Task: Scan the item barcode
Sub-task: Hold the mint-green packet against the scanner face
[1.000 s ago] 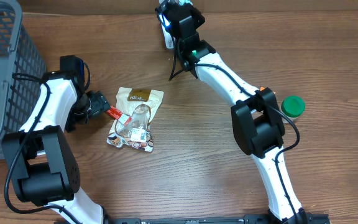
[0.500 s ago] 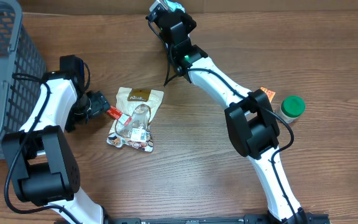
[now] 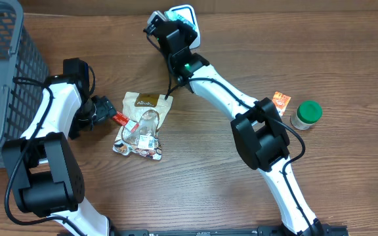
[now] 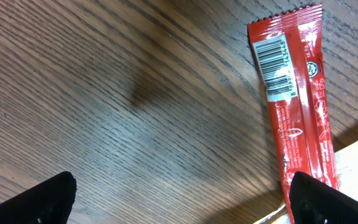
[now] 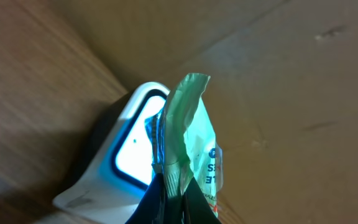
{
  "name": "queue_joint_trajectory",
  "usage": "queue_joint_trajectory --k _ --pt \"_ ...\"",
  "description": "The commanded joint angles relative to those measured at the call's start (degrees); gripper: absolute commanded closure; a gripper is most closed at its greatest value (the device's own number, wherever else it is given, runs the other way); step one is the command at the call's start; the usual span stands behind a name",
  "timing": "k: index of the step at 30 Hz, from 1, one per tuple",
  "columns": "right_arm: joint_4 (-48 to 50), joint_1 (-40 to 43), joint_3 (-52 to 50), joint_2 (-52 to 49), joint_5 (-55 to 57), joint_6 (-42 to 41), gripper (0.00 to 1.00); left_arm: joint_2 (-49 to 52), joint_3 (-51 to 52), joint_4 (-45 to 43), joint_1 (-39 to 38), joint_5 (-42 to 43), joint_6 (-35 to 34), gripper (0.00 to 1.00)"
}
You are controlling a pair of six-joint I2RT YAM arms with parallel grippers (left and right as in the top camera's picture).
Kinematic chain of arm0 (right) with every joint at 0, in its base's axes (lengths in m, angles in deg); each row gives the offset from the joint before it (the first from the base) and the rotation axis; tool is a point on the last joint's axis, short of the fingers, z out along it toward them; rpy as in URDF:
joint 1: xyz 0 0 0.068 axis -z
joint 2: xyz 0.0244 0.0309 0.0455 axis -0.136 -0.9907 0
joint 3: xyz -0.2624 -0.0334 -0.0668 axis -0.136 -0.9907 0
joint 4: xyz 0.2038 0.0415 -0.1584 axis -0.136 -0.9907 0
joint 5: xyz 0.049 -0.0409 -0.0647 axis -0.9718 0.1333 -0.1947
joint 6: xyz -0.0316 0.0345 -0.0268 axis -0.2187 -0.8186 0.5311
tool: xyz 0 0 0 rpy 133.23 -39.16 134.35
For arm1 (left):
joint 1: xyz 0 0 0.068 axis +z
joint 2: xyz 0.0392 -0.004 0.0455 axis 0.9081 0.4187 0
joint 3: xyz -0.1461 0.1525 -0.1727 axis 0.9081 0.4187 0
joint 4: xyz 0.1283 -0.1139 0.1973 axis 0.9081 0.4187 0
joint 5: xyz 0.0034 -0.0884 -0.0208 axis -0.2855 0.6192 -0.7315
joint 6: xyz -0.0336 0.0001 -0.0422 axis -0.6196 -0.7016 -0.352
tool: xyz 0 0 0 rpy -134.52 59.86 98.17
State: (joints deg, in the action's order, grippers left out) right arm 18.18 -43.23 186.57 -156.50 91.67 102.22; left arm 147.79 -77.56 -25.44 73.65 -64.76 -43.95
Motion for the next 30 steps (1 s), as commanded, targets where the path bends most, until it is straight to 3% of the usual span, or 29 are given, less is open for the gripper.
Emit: queue_joint_trajectory --k 1,12,30 --pt "-1.73 -0.76 0.83 -0.26 -0.46 -0.02 0.96 -0.13 -1.07 -0.09 0.57 -1.18 0.83 0.00" --pt "-5.33 -0.83 0.83 -0.28 -1.44 -0.39 0.96 -0.13 -1.07 -0.09 0.57 -1.18 0.83 0.00" --pt "-1.62 0.76 0.83 -0.31 -3.63 -0.42 0.96 -0.13 -1.07 -0.09 0.57 -1.18 0.83 0.00"
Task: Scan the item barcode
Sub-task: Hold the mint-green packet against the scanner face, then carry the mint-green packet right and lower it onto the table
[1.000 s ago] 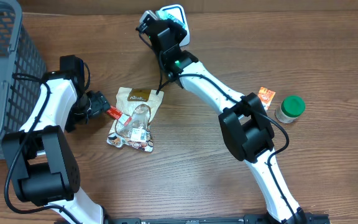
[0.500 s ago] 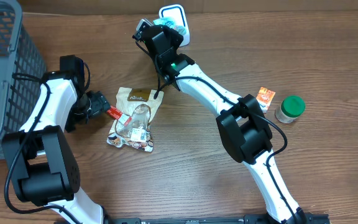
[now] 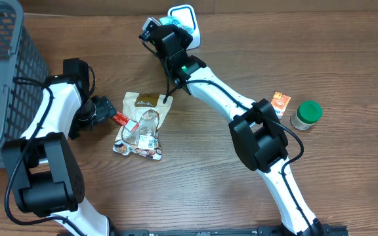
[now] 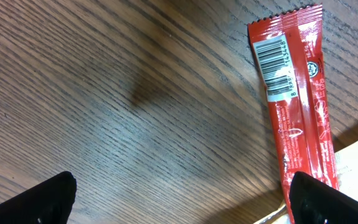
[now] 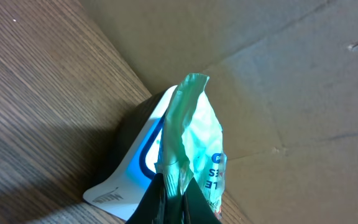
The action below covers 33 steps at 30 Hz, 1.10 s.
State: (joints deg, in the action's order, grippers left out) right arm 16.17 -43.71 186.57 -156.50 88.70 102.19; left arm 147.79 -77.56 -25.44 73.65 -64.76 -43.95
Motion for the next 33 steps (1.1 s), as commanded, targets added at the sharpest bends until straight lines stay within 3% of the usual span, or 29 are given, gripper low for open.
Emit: queue_joint_trajectory --k 1,11,20,27,33 --pt "0.39 1.55 0.83 -0.31 -0.66 -0.39 0.96 -0.13 -1.07 -0.09 0.57 -1.18 0.83 0.00" --pt "0.44 2.86 0.83 -0.33 -0.70 -0.46 0.96 -0.13 -1.07 -0.07 0.57 -1.18 0.83 0.00" --pt "-0.83 2.56 0.83 7.93 0.11 -17.59 0.96 -0.13 -1.07 -0.09 0.57 -1.18 0.83 0.00" --pt "-21.51 3.04 0.83 18.93 -1.09 -31.08 0.96 -0.13 -1.07 -0.07 0.57 -1.18 0.83 0.00" --pt "-48.39 5.75 0.83 23.15 -19.93 -39.28 0.96 -0.13 -1.07 -0.09 0.57 -1.18 0.83 0.00"
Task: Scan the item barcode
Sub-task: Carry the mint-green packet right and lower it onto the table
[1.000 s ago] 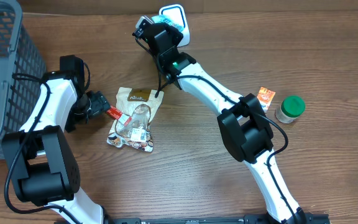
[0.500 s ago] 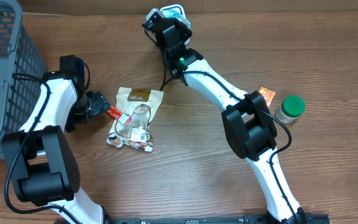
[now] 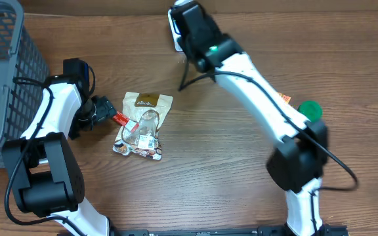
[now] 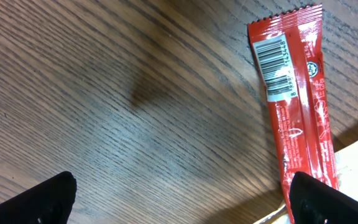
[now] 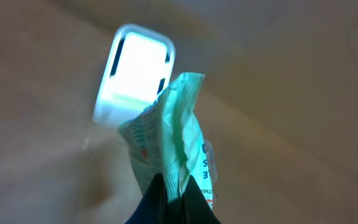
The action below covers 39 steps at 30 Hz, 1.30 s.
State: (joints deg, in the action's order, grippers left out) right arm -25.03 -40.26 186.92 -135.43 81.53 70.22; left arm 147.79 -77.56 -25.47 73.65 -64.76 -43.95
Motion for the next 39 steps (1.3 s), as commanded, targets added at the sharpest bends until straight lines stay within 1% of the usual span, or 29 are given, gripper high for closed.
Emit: queue_joint_trajectory --k 1,4,6,8,13,21,23,26,29,32,33,34,35,36,37,38,39 --pt "-11.26 3.02 0.48 2.05 -16.68 -7.30 0.96 -0.13 -1.07 -0.04 0.57 -1.18 0.83 0.00" --pt "-22.80 5.90 0.37 1.42 -26.86 -7.26 0.96 -0.13 -1.07 -0.07 0.57 -1.18 0.83 0.00" --pt "-27.28 7.54 0.37 1.16 -29.68 -7.26 0.96 -0.13 -1.07 -0.04 0.57 -1.18 0.83 0.01" --pt "-30.86 9.20 0.37 1.11 -30.64 -7.26 0.96 -0.13 -1.07 -0.07 0.57 -1.18 0.83 0.00" --pt "-35.65 12.55 0.37 1.11 -30.62 -7.26 0.96 -0.13 -1.07 -0.07 0.57 -1.18 0.83 0.00" --pt "-39.80 14.69 -0.46 1.11 -30.62 -6.80 0.96 -0.13 -1.07 -0.04 0.57 -1.18 0.83 0.00" --pt "-40.44 14.69 -1.75 1.11 -30.64 -5.42 0.96 -0.13 -1.07 -0.07 0.57 -1.18 0.83 0.01" --pt "-40.46 14.71 -4.90 1.11 -29.94 -3.76 0.93 -0.13 -1.07 -0.04 0.57 -1.18 0.83 0.00" --pt "-37.55 14.86 -9.31 1.11 -25.88 -3.78 0.92 -0.13 -1.07 -0.04 0.57 -1.18 0.83 0.01" --pt "-32.46 14.86 -14.19 1.11 -21.22 -3.80 0.91 -0.13 -1.07 -0.07 0.57 -1.18 0.83 0.01" --pt "-30.77 14.86 -15.61 1.11 -20.11 -3.80 0.84 -0.13 -1.07 -0.07 0.57 -1.18 0.83 0.00" --pt "-29.05 14.86 -17.03 1.11 -19.15 -3.80 0.73 -0.13 -1.07 -0.07 0.57 -1.18 0.83 0.00" --pt "-27.80 14.86 -18.10 1.11 -18.95 -3.82 0.66 -0.13 -1.07 -0.04 0.57 -1.16 0.83 0.00" --pt "-26.93 14.91 -18.84 1.11 -18.97 -3.80 0.58 -0.13 -1.07 -0.07 0.57 -1.18 0.83 0.01" --pt "-25.88 14.95 -19.54 1.11 -18.78 -3.82 0.46 -0.13 -1.07 -0.04 0.57 -1.18 0.83 0.00" --pt "-24.87 14.97 -19.98 1.11 -18.47 -3.82 0.41 -0.13 -1.07 -0.04 0.57 -1.18 0.83 0.01" --pt "-24.17 14.97 -20.15 1.11 -17.86 -3.85 0.39 -0.13 -1.07 -0.04 0.57 -1.18 0.83 0.00"
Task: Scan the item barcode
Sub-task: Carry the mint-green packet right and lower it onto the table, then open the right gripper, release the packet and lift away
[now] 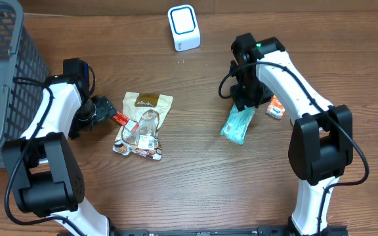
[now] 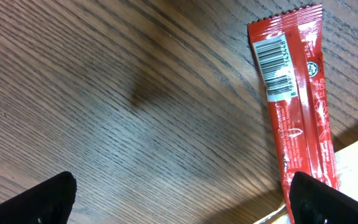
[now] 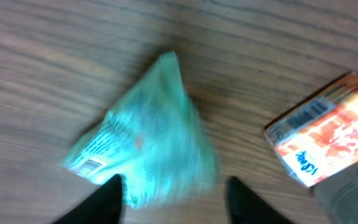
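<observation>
The green packet (image 1: 237,124) lies on the table right of centre; in the right wrist view the packet (image 3: 145,146) is blurred, lying free between the spread fingers. My right gripper (image 3: 178,202) stands open just above it. The white scanner (image 1: 184,27) stands at the back edge. My left gripper (image 2: 182,199) is open low over the wood, its right finger beside a red stick pack (image 2: 295,106) whose barcode faces up.
A grey basket (image 1: 5,72) fills the far left. A clear snack bag (image 1: 143,124) lies at centre left. An orange-white sachet (image 1: 275,107) lies right of the green packet; in the right wrist view the sachet (image 3: 325,134) shows a barcode.
My right gripper was shut on the green packet in front of the scanner. It is now open over the table right of centre, and the packet lies released beneath it.
My right gripper held the green packet against the scanner at the back edge through the first two moments. Then it held the packet a little off from the scanner's lit face. Now the packet lies on the table. The left arm stayed still throughout.
</observation>
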{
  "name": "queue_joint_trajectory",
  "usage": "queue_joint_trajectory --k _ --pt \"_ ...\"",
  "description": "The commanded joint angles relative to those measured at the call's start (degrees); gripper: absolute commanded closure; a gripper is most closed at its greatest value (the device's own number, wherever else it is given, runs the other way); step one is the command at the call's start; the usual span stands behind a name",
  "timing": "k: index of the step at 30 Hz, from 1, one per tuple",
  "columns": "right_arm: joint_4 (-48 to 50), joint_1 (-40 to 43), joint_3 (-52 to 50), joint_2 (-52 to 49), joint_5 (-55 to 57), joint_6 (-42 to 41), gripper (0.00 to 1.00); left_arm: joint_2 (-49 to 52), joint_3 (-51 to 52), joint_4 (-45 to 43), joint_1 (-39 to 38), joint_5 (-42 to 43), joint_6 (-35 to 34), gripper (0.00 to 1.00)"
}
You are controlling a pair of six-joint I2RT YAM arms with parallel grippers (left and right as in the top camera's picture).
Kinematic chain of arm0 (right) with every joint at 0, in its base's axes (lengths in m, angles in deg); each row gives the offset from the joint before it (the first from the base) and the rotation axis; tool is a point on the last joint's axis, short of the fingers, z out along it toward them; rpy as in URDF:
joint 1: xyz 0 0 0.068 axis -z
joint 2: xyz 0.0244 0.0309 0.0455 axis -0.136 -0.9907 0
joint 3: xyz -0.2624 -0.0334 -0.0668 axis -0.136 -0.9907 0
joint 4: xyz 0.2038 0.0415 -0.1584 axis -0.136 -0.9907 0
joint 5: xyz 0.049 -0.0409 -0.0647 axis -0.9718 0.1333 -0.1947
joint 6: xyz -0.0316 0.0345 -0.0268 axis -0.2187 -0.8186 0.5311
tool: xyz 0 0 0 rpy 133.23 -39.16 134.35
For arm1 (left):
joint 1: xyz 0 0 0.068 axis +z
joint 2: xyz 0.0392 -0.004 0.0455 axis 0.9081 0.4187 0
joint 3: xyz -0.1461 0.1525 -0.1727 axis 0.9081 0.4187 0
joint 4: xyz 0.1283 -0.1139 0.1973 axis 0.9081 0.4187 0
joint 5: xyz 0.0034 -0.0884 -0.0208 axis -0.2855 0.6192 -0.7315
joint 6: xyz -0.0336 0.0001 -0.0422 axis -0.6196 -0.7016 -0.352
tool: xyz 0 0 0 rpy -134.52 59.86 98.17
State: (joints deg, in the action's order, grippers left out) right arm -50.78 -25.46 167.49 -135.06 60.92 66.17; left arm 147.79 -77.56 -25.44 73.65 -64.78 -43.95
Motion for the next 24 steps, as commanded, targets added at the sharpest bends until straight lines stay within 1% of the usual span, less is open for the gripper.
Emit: queue_joint_trajectory --k 1,2,4,7,10,13,14,17,24 --pt "2.40 0.17 -0.74 0.74 3.63 0.20 0.32 -0.13 -1.07 -0.09 0.57 -1.16 0.83 0.00" --pt "3.56 0.17 -0.74 0.74 4.61 -0.44 0.28 -0.13 -1.07 -0.09 0.57 -1.16 0.83 0.01" --pt "5.40 0.15 -0.74 0.74 4.63 -2.84 0.27 -0.13 -1.07 -0.09 0.57 -1.16 0.83 0.00" --pt "8.39 0.15 -0.74 0.74 3.56 -10.38 0.27 -0.13 -1.07 -0.09 0.57 -1.16 0.83 0.00" --pt "10.54 0.02 -0.74 0.74 -2.43 -16.24 0.29 -0.13 -1.07 -0.09 0.57 -1.14 0.83 0.00" --pt "11.26 -0.44 -0.74 0.74 -10.40 -18.73 0.42 -0.13 -1.07 -0.09 0.57 -1.16 0.83 0.01" --pt "11.23 -0.96 -0.83 0.74 -14.16 -19.08 0.54 -0.13 -1.07 -0.07 0.57 -1.16 0.83 0.00" --pt "11.28 -2.32 -1.55 0.74 -14.08 -23.12 0.56 -0.13 -1.07 -0.07 0.57 -1.16 0.83 0.01" --pt "12.13 -6.38 -4.44 0.74 -11.43 -28.00 0.56 -0.13 -1.07 -0.09 0.57 -1.16 0.83 0.00"
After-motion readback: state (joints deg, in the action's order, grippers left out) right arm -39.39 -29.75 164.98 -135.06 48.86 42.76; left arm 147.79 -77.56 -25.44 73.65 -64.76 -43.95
